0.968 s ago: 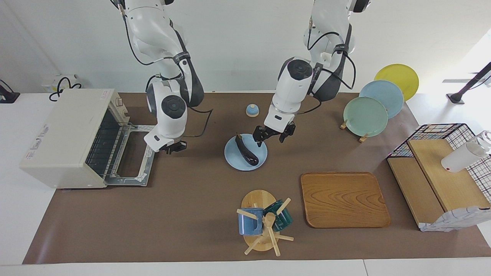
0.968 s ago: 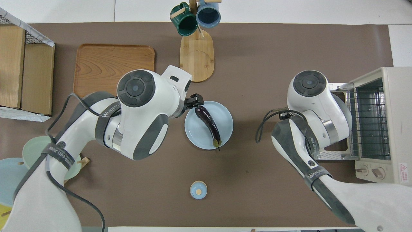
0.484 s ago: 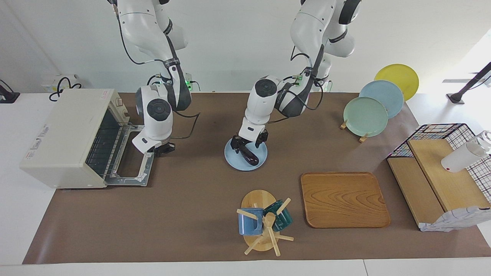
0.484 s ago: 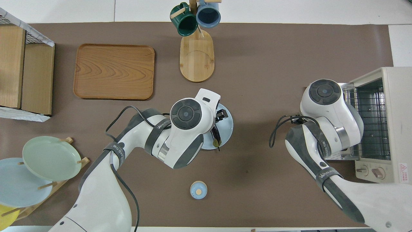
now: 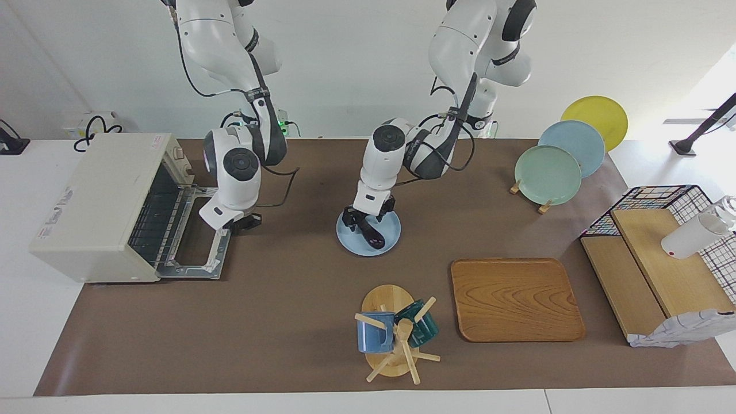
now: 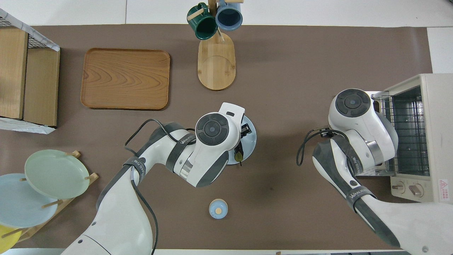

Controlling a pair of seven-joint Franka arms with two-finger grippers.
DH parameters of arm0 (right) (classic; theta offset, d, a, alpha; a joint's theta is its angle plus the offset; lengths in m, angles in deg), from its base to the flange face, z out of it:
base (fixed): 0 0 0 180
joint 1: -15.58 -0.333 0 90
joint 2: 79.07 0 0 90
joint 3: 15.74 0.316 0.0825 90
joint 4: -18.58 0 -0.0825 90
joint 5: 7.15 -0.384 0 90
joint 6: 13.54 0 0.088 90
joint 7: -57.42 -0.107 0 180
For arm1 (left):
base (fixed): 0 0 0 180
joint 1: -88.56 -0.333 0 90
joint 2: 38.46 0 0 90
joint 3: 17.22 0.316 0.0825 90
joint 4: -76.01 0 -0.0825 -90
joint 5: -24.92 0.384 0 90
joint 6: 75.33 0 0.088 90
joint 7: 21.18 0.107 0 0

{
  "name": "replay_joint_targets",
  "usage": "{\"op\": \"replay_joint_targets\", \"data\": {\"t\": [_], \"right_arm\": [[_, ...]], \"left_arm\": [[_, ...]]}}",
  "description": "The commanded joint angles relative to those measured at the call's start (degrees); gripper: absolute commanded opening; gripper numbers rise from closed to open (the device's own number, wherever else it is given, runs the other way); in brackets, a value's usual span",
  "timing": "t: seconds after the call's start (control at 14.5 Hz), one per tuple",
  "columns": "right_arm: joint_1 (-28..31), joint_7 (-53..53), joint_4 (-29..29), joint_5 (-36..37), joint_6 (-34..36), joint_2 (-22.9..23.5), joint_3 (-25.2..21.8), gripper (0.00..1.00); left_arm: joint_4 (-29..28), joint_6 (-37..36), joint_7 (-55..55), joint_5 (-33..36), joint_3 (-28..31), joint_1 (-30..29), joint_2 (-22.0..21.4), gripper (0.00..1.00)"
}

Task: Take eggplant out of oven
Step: 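Lift the eggplant with the left gripper while the right gripper withdraws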

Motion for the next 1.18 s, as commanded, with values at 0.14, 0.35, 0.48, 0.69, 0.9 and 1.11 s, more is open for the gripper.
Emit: {"op": "replay_joint_targets", "data": {"t": [0.14, 0.35, 0.48, 0.69, 0.9, 1.11], "right_arm": [[5.3, 12.73, 7.37, 1.22, 10.34, -3.39, -0.12, 0.1], [7.49, 16.43, 8.0, 0.07, 14.04, -6.56, -0.21, 0.12], [9.42, 20.2, 8.0, -1.15, 15.8, -8.23, -0.29, 0.13], [11.71, 22.77, 8.08, -2.47, 17.13, -9.73, -0.29, 0.16], [11.81, 23.64, 10.35, -5.71, 21.5, -12.01, -0.38, 0.17], [11.72, 25.05, 16.06, -9.58, 28.8, -13.33, -0.38, 0.2]], "left_arm": [[-0.35, 0.12, -1.05, 0.56, 1.11, 0.72, -0.08, 0.35], [-0.17, 0.03, -1.05, 0.64, 1.37, 0.63, -0.08, 0.02], [0.44, -1.19, -0.88, 0.73, 1.55, 0.63, -0.17, 0.0], [1.32, -5.05, 0.26, 3.45, 1.9, -0.77, -3.05, 0.0], [2.28, -8.04, 8.75, 3.46, 1.81, -6.38, -6.23, 0.0], [8.78, -13.41, 22.89, 3.46, 1.81, -13.32, -4.57, 0.0]]}}
